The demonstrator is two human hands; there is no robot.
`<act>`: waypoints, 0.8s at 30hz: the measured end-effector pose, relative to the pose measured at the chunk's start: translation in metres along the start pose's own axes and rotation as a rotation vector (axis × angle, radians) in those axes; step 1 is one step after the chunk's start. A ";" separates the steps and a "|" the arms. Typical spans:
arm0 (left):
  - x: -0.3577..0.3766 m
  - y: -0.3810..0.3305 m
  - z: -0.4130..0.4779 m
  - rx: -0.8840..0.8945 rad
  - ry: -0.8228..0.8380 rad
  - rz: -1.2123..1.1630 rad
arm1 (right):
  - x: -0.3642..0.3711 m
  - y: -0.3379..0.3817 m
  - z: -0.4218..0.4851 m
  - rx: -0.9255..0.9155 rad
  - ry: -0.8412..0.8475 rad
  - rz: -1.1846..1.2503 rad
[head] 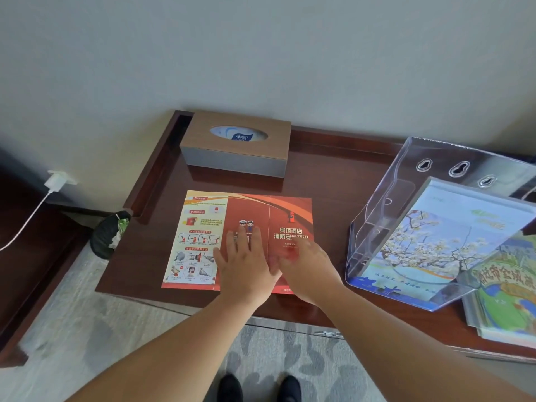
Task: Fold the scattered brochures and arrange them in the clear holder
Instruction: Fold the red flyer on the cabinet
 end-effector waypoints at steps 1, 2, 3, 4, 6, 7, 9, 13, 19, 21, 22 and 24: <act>0.000 0.001 0.000 -0.008 -0.007 -0.005 | 0.000 -0.001 0.000 -0.003 0.002 0.005; 0.001 0.002 -0.001 -0.017 -0.009 -0.007 | -0.001 -0.001 0.000 -0.008 0.002 0.012; 0.002 0.002 -0.001 -0.025 -0.008 -0.004 | -0.002 -0.002 0.001 -0.013 0.003 0.018; 0.004 0.003 -0.002 -0.032 -0.003 0.004 | -0.002 -0.004 0.001 -0.017 0.006 0.008; 0.008 0.001 -0.002 -0.039 0.014 0.030 | 0.001 -0.007 0.002 -0.019 0.028 -0.059; 0.010 0.001 -0.002 -0.043 0.020 0.040 | 0.003 -0.009 0.002 -0.020 0.041 -0.095; 0.012 0.000 -0.003 -0.049 0.020 0.043 | 0.007 -0.009 0.001 -0.030 0.049 -0.121; 0.011 -0.006 -0.002 -0.059 -0.003 -0.031 | 0.010 -0.009 0.001 -0.040 0.062 -0.116; 0.002 -0.001 -0.004 -0.039 -0.043 -0.047 | 0.005 -0.009 0.004 -0.070 0.035 -0.128; -0.002 0.002 -0.004 0.015 -0.056 0.027 | 0.008 -0.011 0.006 -0.101 0.030 -0.223; -0.002 0.002 -0.002 0.039 -0.043 0.037 | 0.010 -0.012 0.006 -0.101 0.035 -0.276; 0.001 0.000 0.000 0.039 0.007 0.006 | 0.013 -0.014 0.007 -0.086 0.050 -0.310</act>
Point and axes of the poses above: each hand's wrist, its own z-axis towards the middle knuckle, its own x-axis out of the palm, y = z × x, the point moved 5 cm from there along z, towards the middle knuckle, and after that the axes turned 14 degrees about x, right-handed, at the moved point
